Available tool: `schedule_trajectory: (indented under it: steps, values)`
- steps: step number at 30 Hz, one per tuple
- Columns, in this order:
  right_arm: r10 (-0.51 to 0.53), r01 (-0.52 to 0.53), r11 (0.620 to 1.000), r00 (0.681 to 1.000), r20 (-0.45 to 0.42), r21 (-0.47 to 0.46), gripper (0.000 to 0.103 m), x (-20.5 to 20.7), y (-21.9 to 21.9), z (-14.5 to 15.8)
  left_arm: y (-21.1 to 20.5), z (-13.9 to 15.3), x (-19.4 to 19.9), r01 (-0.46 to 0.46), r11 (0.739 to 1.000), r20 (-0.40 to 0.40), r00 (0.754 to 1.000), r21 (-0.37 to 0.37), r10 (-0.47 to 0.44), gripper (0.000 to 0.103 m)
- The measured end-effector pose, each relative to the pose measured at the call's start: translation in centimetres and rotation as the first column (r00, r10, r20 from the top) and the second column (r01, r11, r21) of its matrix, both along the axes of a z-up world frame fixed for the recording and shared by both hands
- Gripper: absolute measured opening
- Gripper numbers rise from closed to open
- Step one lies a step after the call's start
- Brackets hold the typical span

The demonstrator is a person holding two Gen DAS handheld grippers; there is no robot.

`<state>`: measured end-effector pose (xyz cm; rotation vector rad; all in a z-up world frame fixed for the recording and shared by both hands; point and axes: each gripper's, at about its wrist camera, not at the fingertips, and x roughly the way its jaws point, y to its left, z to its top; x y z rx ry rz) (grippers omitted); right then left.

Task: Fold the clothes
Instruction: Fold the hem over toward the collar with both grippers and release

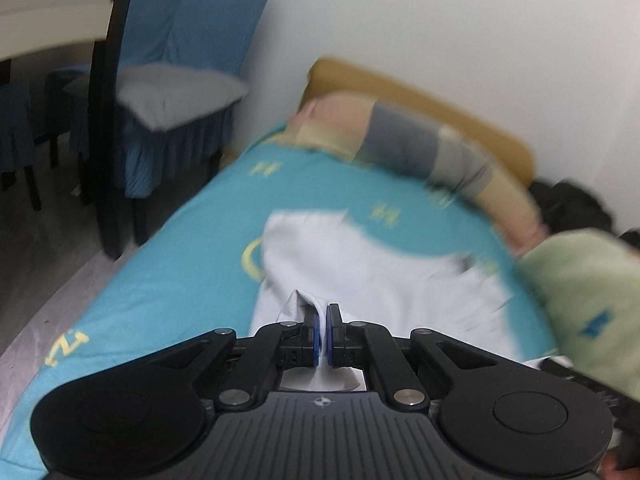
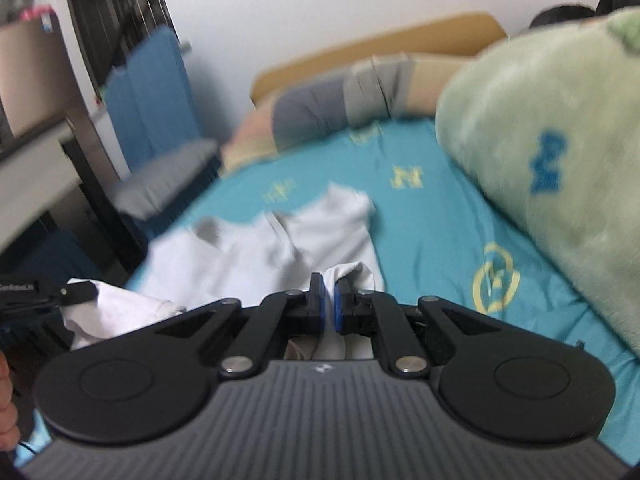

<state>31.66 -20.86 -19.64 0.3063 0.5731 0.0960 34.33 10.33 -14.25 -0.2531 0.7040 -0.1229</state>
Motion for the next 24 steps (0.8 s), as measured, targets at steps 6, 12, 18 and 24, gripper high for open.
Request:
schedule_trajectory:
  steps: [6,12,18,24]
  values:
    - [0.014,-0.015,1.0,0.997,-0.075,-0.01,0.01,1.1,0.3,-1.7,0.0,-2.2,0.7,0.018,0.999,-0.05,0.999,0.038,-0.016,0.008]
    - [0.014,-0.017,0.999,0.998,-0.056,-0.047,0.056,-0.7,0.7,1.5,-0.9,0.9,-2.2,0.056,0.998,-0.04,0.998,0.02,-0.055,0.065]
    - [0.034,-0.031,0.998,0.998,0.047,-0.052,0.078,-5.3,1.0,5.7,-2.3,5.4,-7.8,0.089,0.996,0.019,0.996,-0.003,-0.089,0.084]
    - [0.069,-0.063,0.996,0.994,0.085,-0.064,0.078,-10.6,1.5,9.0,-3.7,9.3,-13.5,0.134,0.989,0.108,0.984,0.066,-0.141,0.092]
